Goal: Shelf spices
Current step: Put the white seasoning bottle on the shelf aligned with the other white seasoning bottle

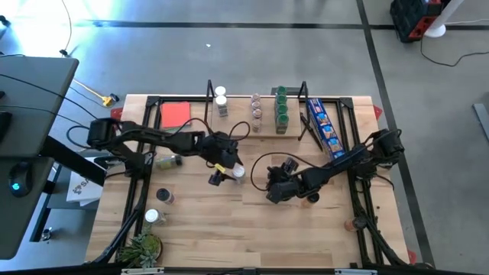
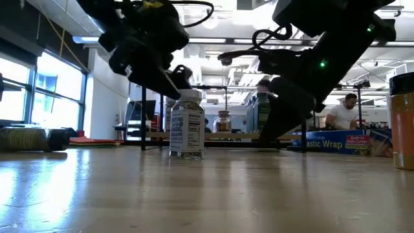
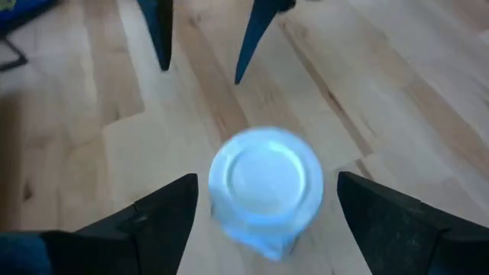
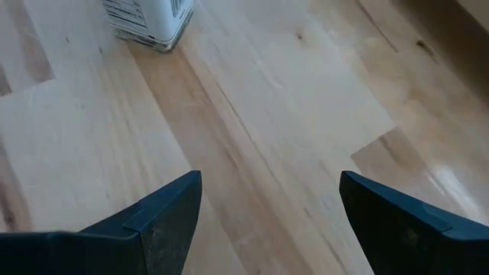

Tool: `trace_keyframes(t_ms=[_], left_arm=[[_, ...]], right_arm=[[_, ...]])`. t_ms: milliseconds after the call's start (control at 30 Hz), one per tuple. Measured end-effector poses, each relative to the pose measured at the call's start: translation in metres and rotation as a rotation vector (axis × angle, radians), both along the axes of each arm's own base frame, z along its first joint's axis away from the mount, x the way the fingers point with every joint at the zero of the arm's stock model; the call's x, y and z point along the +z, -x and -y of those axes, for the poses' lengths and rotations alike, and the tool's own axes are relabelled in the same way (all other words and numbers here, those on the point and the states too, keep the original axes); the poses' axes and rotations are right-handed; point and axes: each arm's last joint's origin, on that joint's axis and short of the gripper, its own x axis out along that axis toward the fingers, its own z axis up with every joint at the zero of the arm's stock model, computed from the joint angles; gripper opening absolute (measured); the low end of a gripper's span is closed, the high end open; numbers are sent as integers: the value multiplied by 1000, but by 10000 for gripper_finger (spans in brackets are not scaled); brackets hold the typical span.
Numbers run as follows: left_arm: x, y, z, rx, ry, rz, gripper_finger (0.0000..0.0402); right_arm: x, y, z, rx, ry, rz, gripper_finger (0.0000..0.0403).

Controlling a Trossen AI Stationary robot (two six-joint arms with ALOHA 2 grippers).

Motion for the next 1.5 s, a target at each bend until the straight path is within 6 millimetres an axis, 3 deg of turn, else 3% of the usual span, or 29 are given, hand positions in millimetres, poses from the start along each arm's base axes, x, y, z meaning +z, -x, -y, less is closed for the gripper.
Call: trace_keyframes(t_ms=[267,533,700,767,867,1000,1133,1300,1500], left_arm=[[-6,-8,7,14,-8,27,295],[-5,-8,4,115,3,13,196],[17,-10,1,285,20,-30,196],[38,-9,-8,404,-60,-16,196],[56,1,-39,612,-119,-27,196],[58,18,-85,803,-78,-54,196],[58,31,-116,869,-73,-69,196],[58,38,-131,929,-35,-55,196],[56,41,-134,994,-42,-70,207]], right_arm=[[0,-1,0,-12,-5,14,304],[1,-1,0,-18,4,25,304],[1,-1,0,-19,4,25,304],[1,-1,0,-20,7,26,304],[1,-1,1,-27,34,33,304],[2,-2,2,-32,55,38,304],[2,-2,1,-30,56,39,304],[2,-2,0,-28,62,42,304],[2,-2,0,-30,65,44,304]])
